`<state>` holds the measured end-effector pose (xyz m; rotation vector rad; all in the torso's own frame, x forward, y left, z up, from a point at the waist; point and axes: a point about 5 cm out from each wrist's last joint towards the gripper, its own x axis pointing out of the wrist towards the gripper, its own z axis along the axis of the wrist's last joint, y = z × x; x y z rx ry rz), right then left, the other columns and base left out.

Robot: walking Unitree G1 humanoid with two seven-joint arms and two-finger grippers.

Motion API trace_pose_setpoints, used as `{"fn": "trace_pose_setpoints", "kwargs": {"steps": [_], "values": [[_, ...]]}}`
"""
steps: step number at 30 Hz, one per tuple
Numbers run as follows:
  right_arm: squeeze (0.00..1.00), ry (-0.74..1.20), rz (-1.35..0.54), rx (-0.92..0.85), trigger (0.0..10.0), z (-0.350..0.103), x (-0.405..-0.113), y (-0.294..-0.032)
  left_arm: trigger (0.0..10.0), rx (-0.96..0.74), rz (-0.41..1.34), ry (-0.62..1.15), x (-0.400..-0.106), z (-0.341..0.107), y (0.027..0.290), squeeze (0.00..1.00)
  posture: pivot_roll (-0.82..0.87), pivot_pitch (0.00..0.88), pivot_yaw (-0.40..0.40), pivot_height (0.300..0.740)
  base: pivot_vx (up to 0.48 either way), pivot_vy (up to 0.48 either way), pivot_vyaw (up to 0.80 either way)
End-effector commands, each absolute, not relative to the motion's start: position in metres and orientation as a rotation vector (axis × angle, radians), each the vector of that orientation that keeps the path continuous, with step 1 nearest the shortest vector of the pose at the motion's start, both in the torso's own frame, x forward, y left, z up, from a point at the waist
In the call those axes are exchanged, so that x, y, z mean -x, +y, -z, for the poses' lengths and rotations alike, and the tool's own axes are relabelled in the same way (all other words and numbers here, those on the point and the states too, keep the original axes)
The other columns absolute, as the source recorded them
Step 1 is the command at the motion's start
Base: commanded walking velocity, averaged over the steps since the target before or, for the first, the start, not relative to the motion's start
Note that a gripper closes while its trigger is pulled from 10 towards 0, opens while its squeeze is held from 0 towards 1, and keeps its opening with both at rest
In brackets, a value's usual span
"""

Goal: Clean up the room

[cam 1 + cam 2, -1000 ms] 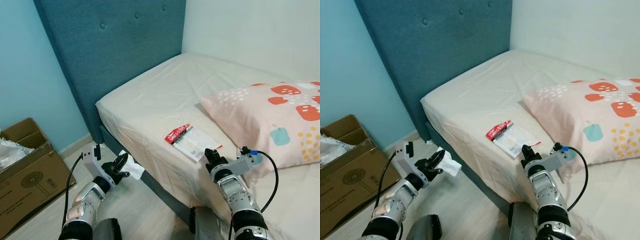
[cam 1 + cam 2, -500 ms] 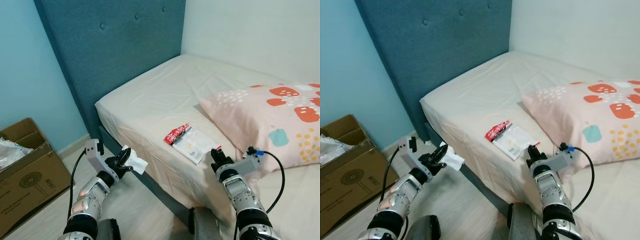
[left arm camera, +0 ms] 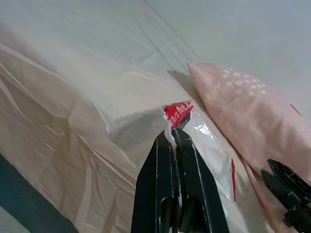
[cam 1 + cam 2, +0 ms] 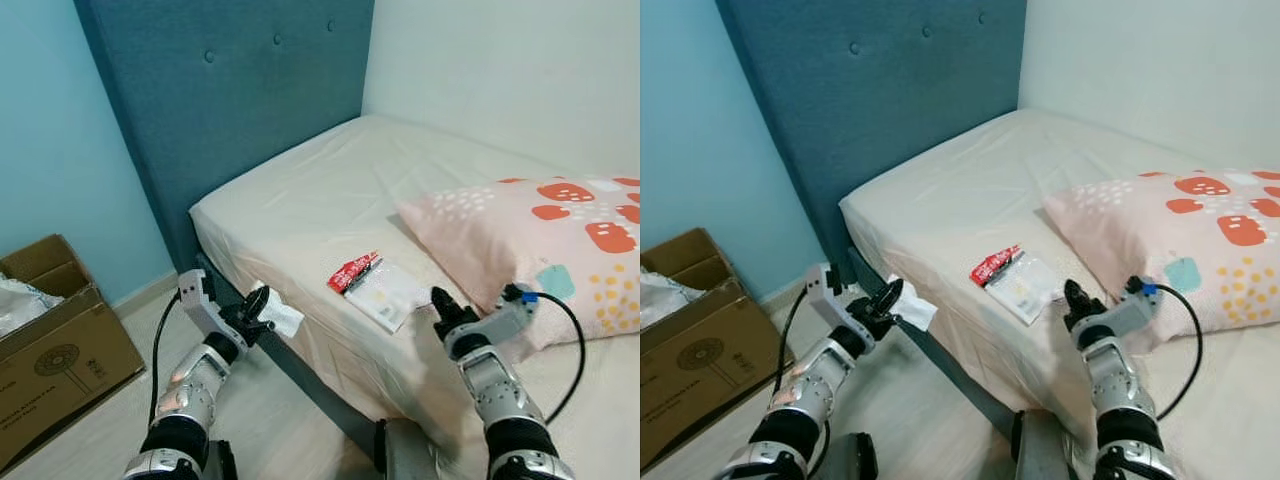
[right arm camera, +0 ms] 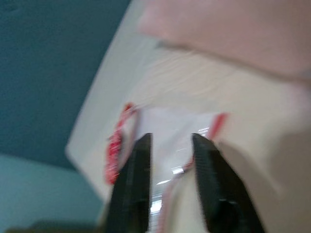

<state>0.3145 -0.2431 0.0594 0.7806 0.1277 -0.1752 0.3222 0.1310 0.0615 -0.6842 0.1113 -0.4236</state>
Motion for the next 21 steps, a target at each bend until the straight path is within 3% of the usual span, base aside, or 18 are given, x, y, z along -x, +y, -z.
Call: {"fn": "trace_pose_setpoints", "kwargs": {"steps": [1,8,11,14,21], "values": [[1.00,0.143,0.249,-0.750,10.0,-0.052,-0.305,-0.254,10.0,0.681,0.423,0.135,-0.317,-0.055,0.132,0.00,0.05,0.091,-0.018,0.523,0.000,0.000,0.00],[1.00,0.146,0.236,-0.768,10.0,-0.047,-0.298,-0.252,10.0,0.665,0.428,0.142,-0.309,-0.051,0.139,0.00,0.06,0.147,-0.011,0.523,0.000,0.000,0.00],[1.00,-0.019,0.070,-0.872,10.0,-0.076,-0.312,-0.230,10.0,0.637,0.441,0.135,-0.302,-0.054,0.146,0.00,0.08,0.197,-0.001,0.523,0.000,0.000,0.00],[1.00,-0.054,0.040,-0.885,10.0,-0.086,-0.316,-0.226,10.0,0.635,0.441,0.130,-0.300,-0.055,0.150,0.00,0.09,0.214,0.001,0.523,0.000,0.000,0.00],[1.00,0.060,0.063,-0.851,10.0,-0.083,-0.330,-0.214,10.0,0.625,0.441,0.125,-0.297,-0.060,0.154,0.00,0.11,0.249,0.010,0.523,0.000,0.000,0.00]]}}
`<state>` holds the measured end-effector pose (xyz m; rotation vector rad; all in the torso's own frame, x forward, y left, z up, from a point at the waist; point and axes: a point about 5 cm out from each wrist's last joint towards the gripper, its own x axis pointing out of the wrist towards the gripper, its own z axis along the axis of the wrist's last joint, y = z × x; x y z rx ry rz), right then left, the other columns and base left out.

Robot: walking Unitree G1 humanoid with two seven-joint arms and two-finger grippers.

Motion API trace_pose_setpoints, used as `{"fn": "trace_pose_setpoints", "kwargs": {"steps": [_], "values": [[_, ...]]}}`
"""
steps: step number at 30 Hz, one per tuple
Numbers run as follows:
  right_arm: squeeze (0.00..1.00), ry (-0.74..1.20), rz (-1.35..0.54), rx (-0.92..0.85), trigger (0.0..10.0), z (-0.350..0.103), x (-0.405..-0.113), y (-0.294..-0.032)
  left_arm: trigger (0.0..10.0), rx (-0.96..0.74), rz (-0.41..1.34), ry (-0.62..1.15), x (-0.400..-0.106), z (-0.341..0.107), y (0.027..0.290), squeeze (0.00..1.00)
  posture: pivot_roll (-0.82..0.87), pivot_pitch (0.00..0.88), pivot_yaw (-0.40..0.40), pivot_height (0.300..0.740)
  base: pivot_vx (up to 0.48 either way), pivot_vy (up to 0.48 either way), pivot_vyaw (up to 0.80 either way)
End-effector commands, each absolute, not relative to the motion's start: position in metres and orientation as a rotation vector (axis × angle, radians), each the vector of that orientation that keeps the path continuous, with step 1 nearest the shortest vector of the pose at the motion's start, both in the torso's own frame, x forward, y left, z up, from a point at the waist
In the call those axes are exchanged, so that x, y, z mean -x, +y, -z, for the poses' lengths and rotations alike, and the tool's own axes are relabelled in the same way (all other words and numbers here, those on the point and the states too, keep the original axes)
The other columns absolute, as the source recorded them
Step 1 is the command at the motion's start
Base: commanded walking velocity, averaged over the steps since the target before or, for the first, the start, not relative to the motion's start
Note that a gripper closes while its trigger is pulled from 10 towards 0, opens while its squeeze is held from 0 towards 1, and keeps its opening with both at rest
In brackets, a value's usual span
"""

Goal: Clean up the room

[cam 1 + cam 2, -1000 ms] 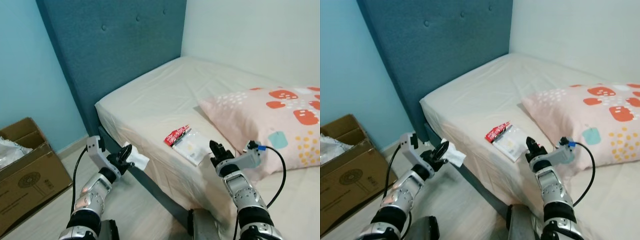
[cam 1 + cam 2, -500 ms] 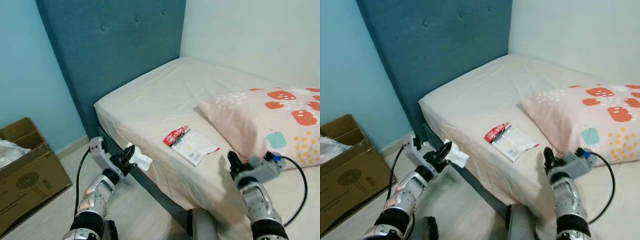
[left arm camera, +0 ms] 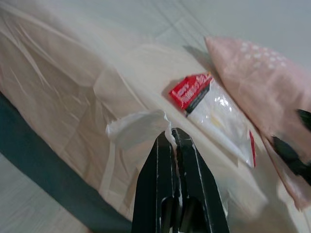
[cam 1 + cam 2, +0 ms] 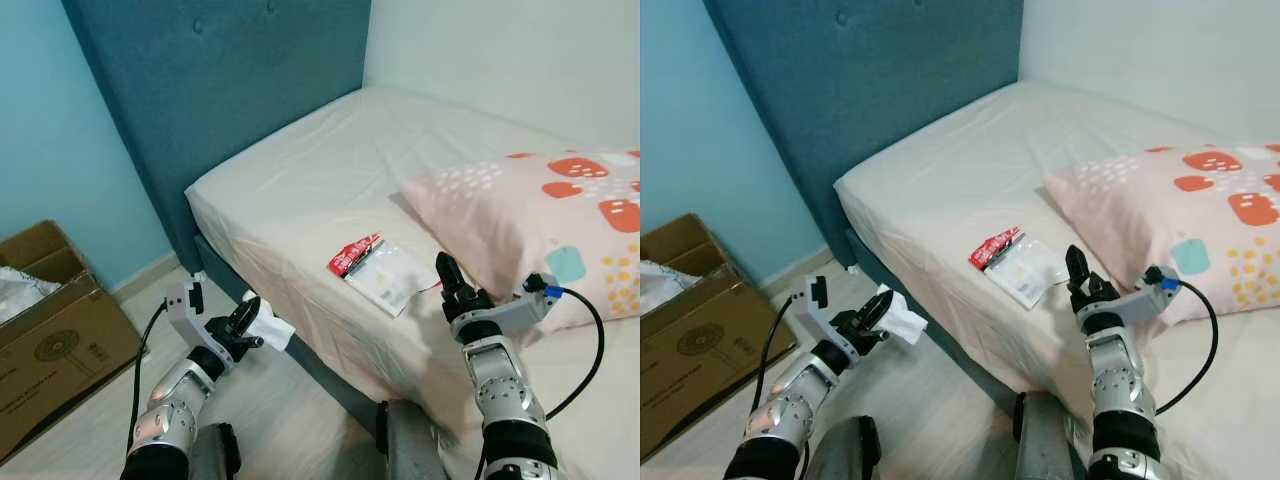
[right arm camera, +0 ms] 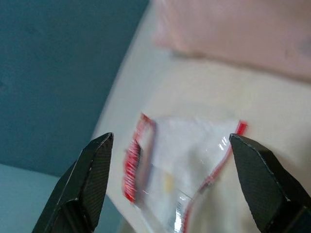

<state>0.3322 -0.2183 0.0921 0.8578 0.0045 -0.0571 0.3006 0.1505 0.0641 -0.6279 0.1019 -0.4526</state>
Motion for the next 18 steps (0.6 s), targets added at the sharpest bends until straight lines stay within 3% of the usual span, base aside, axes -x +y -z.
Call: {"fn": "trace_pose_setpoints", "kwargs": {"steps": [1,7,8,10,11,12,13,17,18], "values": [[1.00,0.093,0.074,-0.839,10.0,-0.080,-0.331,-0.211,10.0,0.623,0.443,0.125,-0.296,-0.060,0.154,0.00,0.11,0.252,0.011,0.523,0.000,0.000,0.00],[1.00,0.221,0.106,-0.831,10.0,-0.072,-0.336,-0.197,10.0,0.606,0.467,0.138,-0.288,-0.063,0.153,0.00,0.12,0.278,0.013,0.523,0.000,0.000,0.00],[0.62,0.252,0.115,-0.827,10.0,-0.071,-0.336,-0.194,10.0,0.602,0.471,0.144,-0.285,-0.063,0.153,0.00,0.13,0.281,0.011,0.523,0.000,0.000,0.00],[0.62,0.252,0.115,-0.827,10.0,-0.071,-0.336,-0.194,10.0,0.602,0.471,0.144,-0.285,-0.063,0.153,0.00,0.13,0.281,0.011,0.523,0.000,0.000,0.00],[0.25,0.273,0.118,-0.816,10.0,-0.070,-0.336,-0.192,10.0,0.601,0.471,0.148,-0.283,-0.063,0.154,0.00,0.13,0.281,0.009,0.523,0.000,0.000,0.00],[0.25,0.273,0.118,-0.816,10.0,-0.070,-0.336,-0.192,10.0,0.601,0.471,0.148,-0.283,-0.063,0.154,0.00,0.13,0.281,0.009,0.523,0.000,0.000,0.00],[0.00,0.287,0.123,-0.817,10.0,-0.070,-0.335,-0.192,10.0,0.602,0.469,0.151,-0.281,-0.063,0.154,0.00,0.13,0.286,0.009,0.523,0.000,0.000,0.00],[0.00,0.265,0.088,-0.846,10.0,-0.072,-0.335,-0.188,10.0,0.602,0.470,0.155,-0.280,-0.063,0.154,0.00,0.13,0.294,0.014,0.523,0.000,0.000,0.00],[0.00,0.217,-0.003,-0.916,10.0,-0.078,-0.339,-0.176,10.0,0.600,0.475,0.160,-0.278,-0.066,0.154,0.00,0.15,0.304,0.019,0.523,0.000,0.000,0.00]]}}
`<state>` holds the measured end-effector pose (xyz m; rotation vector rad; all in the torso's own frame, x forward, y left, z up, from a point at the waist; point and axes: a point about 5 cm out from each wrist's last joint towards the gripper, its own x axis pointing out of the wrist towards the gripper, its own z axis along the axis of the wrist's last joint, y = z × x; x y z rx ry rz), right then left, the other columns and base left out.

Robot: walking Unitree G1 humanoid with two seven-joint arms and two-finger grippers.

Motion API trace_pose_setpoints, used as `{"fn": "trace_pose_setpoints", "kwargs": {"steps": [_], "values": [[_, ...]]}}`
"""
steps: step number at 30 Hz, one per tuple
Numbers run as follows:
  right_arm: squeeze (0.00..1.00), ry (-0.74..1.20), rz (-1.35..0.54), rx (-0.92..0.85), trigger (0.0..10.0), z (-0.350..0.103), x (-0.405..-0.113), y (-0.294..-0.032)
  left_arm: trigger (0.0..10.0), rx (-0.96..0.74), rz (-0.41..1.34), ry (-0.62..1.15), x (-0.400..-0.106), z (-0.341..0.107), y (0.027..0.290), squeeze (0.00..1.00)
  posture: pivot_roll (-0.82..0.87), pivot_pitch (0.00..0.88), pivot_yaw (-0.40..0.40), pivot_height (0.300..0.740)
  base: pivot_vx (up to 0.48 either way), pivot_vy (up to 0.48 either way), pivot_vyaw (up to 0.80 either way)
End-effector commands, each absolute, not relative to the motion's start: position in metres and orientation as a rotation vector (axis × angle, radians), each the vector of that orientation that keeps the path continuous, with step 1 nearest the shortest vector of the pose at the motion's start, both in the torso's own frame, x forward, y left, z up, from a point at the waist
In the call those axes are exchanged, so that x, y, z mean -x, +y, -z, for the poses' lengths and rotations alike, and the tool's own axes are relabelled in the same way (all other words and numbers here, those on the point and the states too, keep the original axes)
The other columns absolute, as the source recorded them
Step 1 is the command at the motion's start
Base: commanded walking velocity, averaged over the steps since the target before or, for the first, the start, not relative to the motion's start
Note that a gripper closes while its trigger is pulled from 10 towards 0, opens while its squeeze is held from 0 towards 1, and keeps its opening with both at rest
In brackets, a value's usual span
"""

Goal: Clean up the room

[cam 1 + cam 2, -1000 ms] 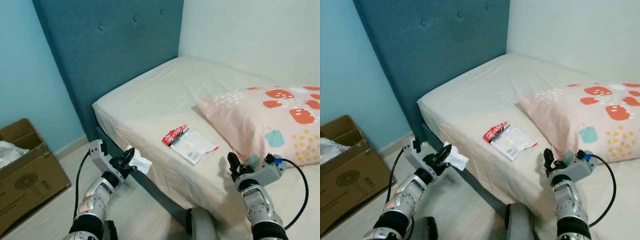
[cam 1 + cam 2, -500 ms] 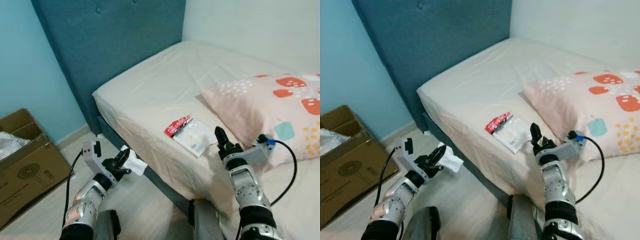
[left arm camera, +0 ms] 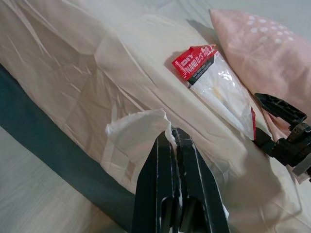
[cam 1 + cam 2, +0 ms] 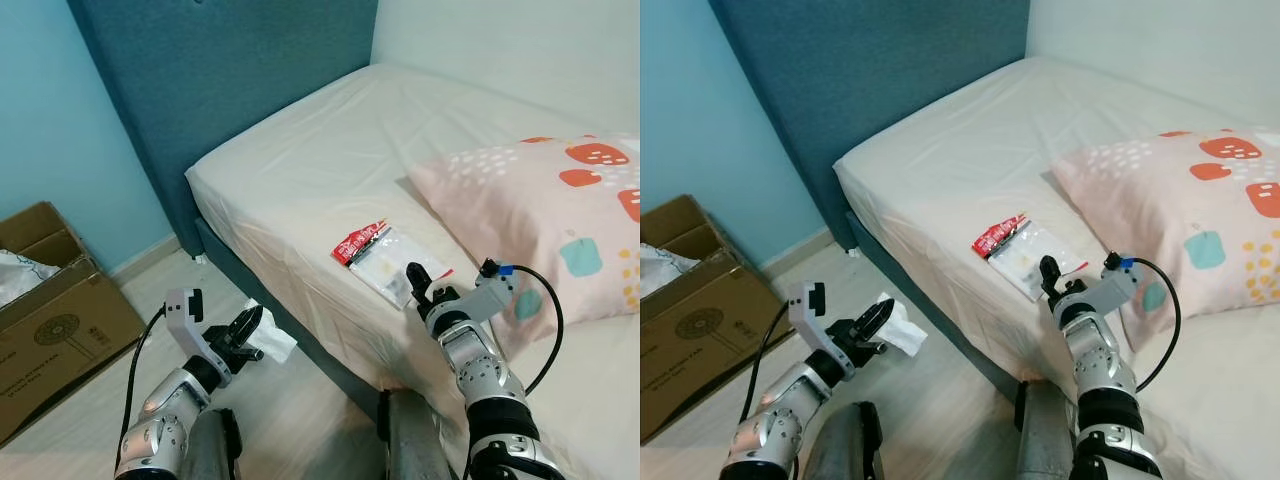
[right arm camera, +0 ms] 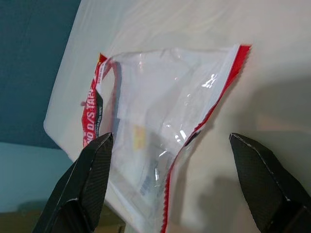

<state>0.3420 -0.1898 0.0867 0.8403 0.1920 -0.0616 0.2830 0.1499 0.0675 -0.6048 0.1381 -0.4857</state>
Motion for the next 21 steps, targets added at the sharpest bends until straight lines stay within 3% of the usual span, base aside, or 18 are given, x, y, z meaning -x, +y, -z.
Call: {"fn": "trace_pose_setpoints", "kwargs": {"steps": [1,11,15,16,17,18,21], "values": [[0.00,0.217,-0.003,-0.916,10.0,-0.078,-0.339,-0.176,10.0,0.600,0.475,0.160,-0.278,-0.066,0.154,0.00,0.15,0.304,0.019,0.523,0.000,0.000,0.00],[0.00,0.240,-0.102,-0.977,10.0,-0.082,-0.352,-0.138,10.0,0.579,0.473,0.185,-0.268,-0.071,0.162,0.00,0.18,0.325,0.042,0.523,0.000,0.000,0.00],[0.00,0.243,-0.071,-0.946,10.0,-0.081,-0.353,-0.137,10.0,0.580,0.474,0.191,-0.265,-0.071,0.161,0.00,0.18,0.329,0.042,0.523,0.000,0.000,0.00],[0.00,0.238,-0.046,-0.933,5.0,-0.081,-0.353,-0.140,10.0,0.581,0.475,0.192,-0.264,-0.071,0.161,0.00,0.18,0.330,0.041,0.523,0.000,0.000,0.00],[0.00,0.232,-0.023,-0.924,1.5,-0.080,-0.352,-0.143,10.0,0.582,0.476,0.193,-0.264,-0.071,0.160,0.00,0.18,0.330,0.041,0.523,0.000,0.000,0.00],[0.00,0.215,-0.003,-0.938,0.0,-0.080,-0.352,-0.147,10.0,0.583,0.476,0.194,-0.264,-0.071,0.160,0.00,0.18,0.330,0.041,0.523,0.000,0.000,0.00],[0.00,0.169,0.023,-0.970,0.0,-0.081,-0.352,-0.155,10.0,0.585,0.475,0.202,-0.263,-0.071,0.159,0.00,0.17,0.330,0.041,0.523,0.000,0.000,0.00]]}}
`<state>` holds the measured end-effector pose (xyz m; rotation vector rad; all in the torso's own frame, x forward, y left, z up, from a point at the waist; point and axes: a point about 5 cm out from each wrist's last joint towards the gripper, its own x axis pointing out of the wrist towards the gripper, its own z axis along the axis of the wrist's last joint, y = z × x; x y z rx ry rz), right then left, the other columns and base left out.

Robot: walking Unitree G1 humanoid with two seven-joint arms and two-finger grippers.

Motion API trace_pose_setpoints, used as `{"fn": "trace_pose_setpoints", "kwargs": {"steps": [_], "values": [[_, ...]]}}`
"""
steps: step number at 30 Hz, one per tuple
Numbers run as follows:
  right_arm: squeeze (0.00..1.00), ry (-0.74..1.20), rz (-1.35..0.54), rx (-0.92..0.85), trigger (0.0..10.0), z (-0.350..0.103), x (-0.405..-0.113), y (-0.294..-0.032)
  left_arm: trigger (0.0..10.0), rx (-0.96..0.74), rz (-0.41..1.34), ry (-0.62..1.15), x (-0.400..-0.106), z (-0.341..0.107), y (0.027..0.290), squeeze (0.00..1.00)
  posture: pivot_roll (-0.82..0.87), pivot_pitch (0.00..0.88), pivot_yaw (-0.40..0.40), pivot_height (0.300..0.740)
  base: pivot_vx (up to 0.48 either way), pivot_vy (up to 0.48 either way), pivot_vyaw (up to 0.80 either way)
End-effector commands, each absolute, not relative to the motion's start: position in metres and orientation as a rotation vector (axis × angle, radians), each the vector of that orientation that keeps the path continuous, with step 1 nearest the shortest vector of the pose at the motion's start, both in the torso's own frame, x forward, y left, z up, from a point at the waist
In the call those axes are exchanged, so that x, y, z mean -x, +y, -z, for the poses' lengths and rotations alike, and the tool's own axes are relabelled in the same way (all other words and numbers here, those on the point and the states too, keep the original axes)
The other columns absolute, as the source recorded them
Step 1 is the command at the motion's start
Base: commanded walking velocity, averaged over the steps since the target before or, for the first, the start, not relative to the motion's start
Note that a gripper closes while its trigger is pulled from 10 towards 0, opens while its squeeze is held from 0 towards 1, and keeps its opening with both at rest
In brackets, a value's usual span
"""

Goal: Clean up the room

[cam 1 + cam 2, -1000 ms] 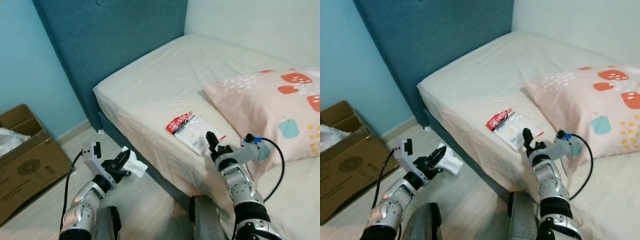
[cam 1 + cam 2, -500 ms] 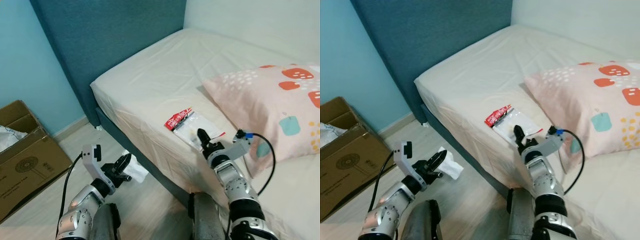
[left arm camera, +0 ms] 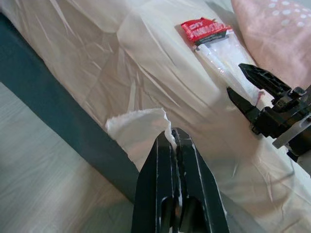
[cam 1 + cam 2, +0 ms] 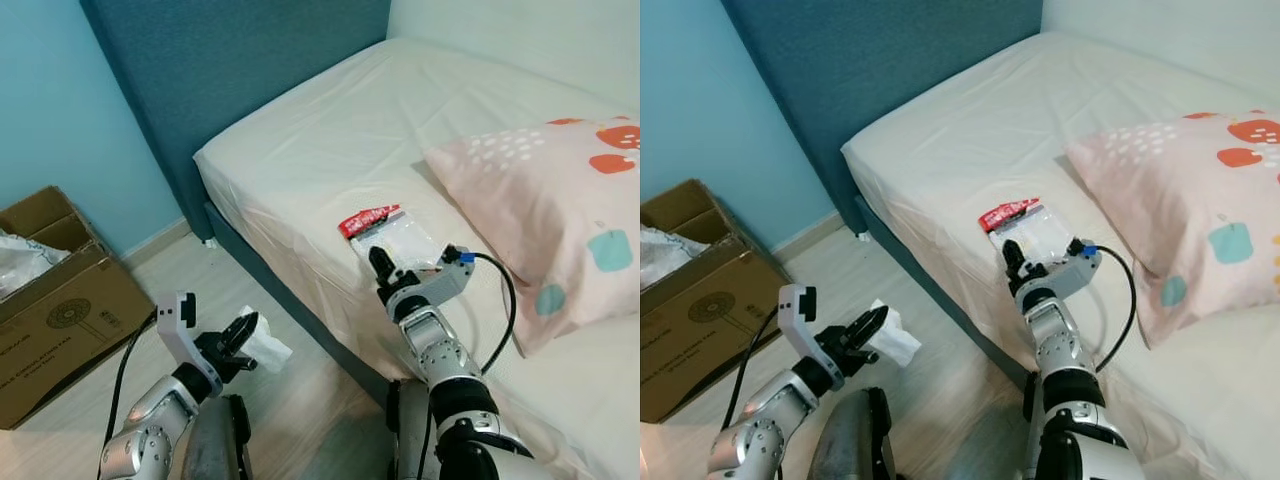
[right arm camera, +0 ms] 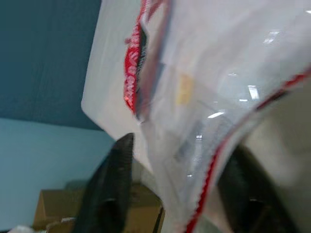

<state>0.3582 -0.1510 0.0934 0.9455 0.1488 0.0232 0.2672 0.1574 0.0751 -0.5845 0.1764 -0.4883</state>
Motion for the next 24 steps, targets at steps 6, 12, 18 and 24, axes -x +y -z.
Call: {"fn": "trace_pose_setpoints", "kwargs": {"steps": [6,12,18,24], "values": [[0.00,0.121,0.047,-0.978,0.0,-0.086,-0.354,-0.164,10.0,0.587,0.475,0.207,-0.263,-0.072,0.159,0.00,0.17,0.328,0.043,0.523,0.000,0.000,0.00],[0.00,0.081,0.062,-0.992,0.0,-0.088,-0.356,-0.172,10.0,0.587,0.474,0.212,-0.265,-0.072,0.159,0.00,0.17,0.312,0.039,0.523,0.000,0.000,0.00],[0.00,0.007,0.006,-0.982,0.0,-0.100,-0.359,-0.177,10.0,0.591,0.466,0.199,-0.273,-0.073,0.158,0.00,0.16,0.282,0.022,0.523,0.000,0.000,0.00],[0.00,-0.048,-0.209,-0.864,0.0,-0.126,-0.362,-0.161,10.0,0.609,0.451,0.155,-0.290,-0.076,0.152,0.00,0.12,0.183,-0.012,0.523,0.000,0.000,0.00]]}}
